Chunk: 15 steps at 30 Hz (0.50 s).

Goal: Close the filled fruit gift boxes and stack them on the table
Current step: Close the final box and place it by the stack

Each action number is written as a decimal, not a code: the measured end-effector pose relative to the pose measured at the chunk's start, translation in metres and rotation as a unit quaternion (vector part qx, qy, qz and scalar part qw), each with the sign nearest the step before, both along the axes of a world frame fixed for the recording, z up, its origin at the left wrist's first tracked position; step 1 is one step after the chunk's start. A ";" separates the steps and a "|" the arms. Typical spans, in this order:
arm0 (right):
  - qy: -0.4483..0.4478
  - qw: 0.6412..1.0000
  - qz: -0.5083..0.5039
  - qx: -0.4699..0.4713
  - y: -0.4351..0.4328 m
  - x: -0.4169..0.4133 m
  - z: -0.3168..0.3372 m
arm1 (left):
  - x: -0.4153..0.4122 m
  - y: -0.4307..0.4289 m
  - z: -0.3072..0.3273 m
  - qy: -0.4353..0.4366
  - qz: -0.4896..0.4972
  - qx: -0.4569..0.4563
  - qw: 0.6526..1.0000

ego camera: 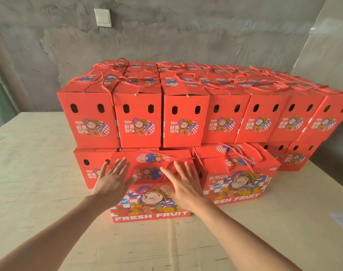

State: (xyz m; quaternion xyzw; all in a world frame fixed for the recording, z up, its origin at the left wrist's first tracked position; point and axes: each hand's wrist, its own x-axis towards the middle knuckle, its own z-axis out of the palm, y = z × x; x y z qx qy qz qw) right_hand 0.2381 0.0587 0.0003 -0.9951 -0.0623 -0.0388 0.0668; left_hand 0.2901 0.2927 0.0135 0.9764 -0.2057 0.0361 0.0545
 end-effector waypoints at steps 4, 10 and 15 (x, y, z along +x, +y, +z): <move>-0.016 1.000 -0.008 -0.018 0.004 -0.002 -0.008 | 0.014 -0.013 -0.003 -0.015 -0.010 -0.052 0.998; -0.029 0.998 -0.038 -0.034 0.006 0.019 -0.012 | 0.034 -0.022 -0.013 -0.048 0.007 -0.068 0.996; 0.032 0.998 -0.049 -0.006 0.008 0.020 -0.003 | 0.038 -0.018 -0.009 0.002 -0.018 -0.047 0.999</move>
